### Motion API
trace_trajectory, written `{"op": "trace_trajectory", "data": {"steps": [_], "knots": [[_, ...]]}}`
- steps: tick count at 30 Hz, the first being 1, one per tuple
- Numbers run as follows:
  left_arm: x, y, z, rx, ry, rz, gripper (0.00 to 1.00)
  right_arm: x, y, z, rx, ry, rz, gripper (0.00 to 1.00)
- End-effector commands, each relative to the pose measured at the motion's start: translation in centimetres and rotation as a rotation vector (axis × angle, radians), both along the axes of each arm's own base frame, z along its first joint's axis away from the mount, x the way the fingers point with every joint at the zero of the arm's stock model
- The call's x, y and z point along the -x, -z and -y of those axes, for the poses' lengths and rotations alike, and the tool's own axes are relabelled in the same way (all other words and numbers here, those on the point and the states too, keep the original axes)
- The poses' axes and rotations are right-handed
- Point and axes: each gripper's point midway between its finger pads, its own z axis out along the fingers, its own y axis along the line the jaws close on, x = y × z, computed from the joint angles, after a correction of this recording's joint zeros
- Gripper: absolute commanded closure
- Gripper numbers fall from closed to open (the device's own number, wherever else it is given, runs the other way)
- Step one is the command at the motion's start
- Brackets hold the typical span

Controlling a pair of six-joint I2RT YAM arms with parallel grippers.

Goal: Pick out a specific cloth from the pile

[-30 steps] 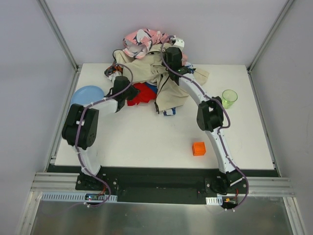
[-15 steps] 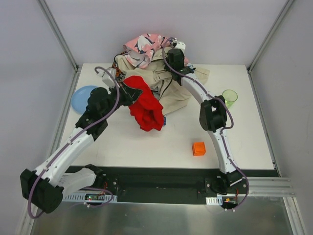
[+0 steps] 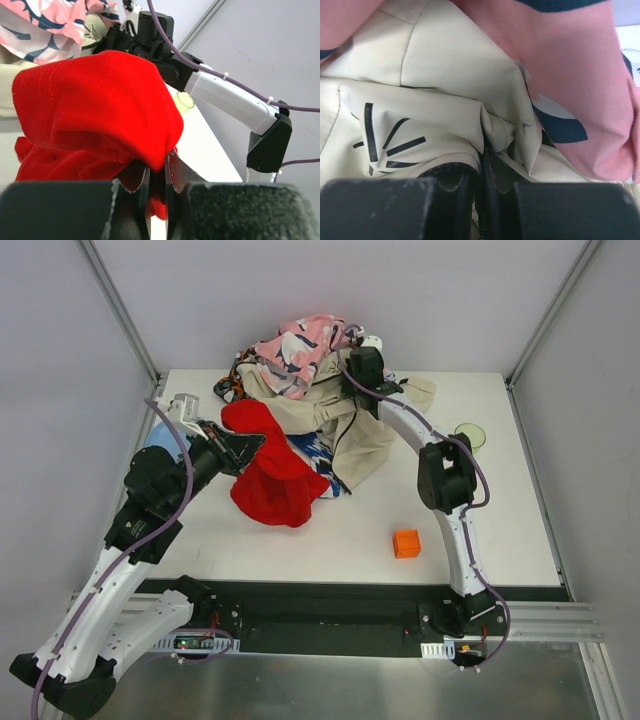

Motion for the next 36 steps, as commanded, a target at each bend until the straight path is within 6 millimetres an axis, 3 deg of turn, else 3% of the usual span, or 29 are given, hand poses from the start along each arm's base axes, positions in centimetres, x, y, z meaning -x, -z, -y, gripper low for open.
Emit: {"op": "trace_trajectory", "data": {"steps": [1, 4, 11, 15, 19, 23, 26, 28, 30, 31, 32, 33, 35, 36], "knots": [[1.8, -2.4, -2.2, -0.011, -0.066, 0.037, 1.0, 1.0, -3.8, 1.6, -0.007, -0.009, 0.028, 0.83], [2.3, -0.8, -3.7, -0.056, -0.129, -0.043, 1.0, 2.2, -4.2, 0.7, -0.017, -0.084, 0.017, 0.73], [2.7, 4.0, -5.5, -0.145, -0.22, -0.26, 1.0, 5.5, -6.2, -0.1, -0.035, -0.217, 0.013, 0.63], [2.0, 8.1, -5.8, -0.217, -0.267, -0.403, 1.0, 7.8, -9.1, -0.2, -0.056, -0.287, 0.043, 0.53], [0.7, 13.3, -5.1, -0.316, -0.27, -0.556, 1.0, 9.8, -11.3, 0.7, -0.035, -0.312, 0.074, 0.42], [-0.5, 18.9, -4.2, -0.391, -0.282, -0.742, 1.0, 12.6, -13.2, 2.3, -0.026, -0.311, 0.097, 0.21], [-0.5, 23.0, -3.8, -0.449, -0.285, -0.869, 1.0, 14.8, -12.9, 4.5, 0.001, -0.26, 0.09, 0.04], [-0.4, 25.3, -3.9, -0.477, -0.296, -0.934, 1.0, 16.2, -12.5, 7.0, 0.028, -0.175, 0.09, 0.04], [0.5, 27.2, -3.8, -0.487, -0.288, -1.002, 1.0, 17.8, -10.7, 9.5, 0.04, -0.099, 0.054, 0.04], [1.1, 27.9, -3.6, -0.482, -0.272, -1.033, 0.96, 18.6, -10.7, 10.9, 0.039, -0.068, 0.058, 0.04], [1.6, 28.4, -3.6, -0.483, -0.26, -1.051, 0.92, 19.2, -9.0, 12.0, 0.021, -0.025, 0.018, 0.04], [2.1, 28.7, -3.8, -0.48, -0.261, -1.056, 0.87, 20.0, -8.9, 13.1, 0.002, 0.009, 0.019, 0.04], [2.8, 28.5, -4.1, -0.469, -0.258, -1.039, 0.52, 21.3, -7.1, 15.6, -0.015, 0.08, -0.017, 0.04], [3.1, 28.0, -4.1, -0.456, -0.245, -1.019, 0.25, 21.8, -6.7, 16.6, -0.022, 0.107, -0.022, 0.04]]}}
